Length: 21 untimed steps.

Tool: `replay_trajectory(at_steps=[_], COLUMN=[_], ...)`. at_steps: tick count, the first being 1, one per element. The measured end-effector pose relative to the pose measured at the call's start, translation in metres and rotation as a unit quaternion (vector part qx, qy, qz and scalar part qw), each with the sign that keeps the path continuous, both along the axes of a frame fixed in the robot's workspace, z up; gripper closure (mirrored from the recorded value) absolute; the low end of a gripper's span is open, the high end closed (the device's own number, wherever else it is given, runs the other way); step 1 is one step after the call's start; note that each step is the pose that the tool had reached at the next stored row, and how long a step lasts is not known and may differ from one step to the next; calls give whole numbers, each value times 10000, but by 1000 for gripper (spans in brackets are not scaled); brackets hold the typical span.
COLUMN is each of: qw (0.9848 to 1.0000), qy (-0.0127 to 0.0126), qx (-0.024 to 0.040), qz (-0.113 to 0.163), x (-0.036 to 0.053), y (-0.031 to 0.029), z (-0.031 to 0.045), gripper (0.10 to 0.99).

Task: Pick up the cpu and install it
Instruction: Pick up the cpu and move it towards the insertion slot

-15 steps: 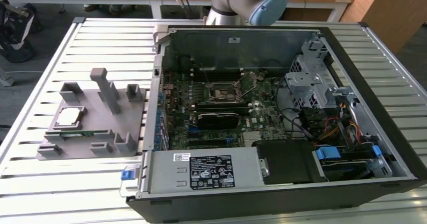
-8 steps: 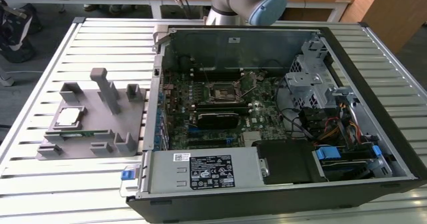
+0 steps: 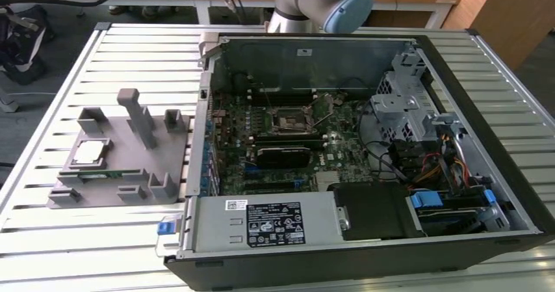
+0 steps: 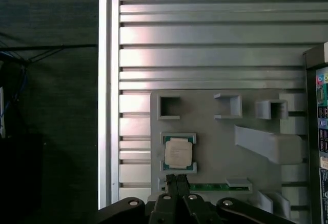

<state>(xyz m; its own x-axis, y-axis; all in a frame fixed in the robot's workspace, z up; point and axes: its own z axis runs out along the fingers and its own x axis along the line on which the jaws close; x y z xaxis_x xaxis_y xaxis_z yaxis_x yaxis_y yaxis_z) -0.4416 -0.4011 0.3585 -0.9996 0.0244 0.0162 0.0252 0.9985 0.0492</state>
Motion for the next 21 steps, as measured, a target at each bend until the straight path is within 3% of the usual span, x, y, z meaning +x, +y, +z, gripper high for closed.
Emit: replay_trajectory(at_steps=[4, 8, 13, 18, 20, 21], qw=[10000, 10000, 10000, 9995, 9994, 9994], qy=[3, 25, 25, 26, 25, 25], qx=[-1, 2, 7, 6, 6, 6], qz=[0, 2, 20, 306, 348, 353], x=[9, 79, 89, 91, 92, 91], y=[-17, -21, -24, -25, -28, -29], z=[-64, -126, -217, -307, -344, -363], gripper=[973, 973, 973, 961, 843, 843])
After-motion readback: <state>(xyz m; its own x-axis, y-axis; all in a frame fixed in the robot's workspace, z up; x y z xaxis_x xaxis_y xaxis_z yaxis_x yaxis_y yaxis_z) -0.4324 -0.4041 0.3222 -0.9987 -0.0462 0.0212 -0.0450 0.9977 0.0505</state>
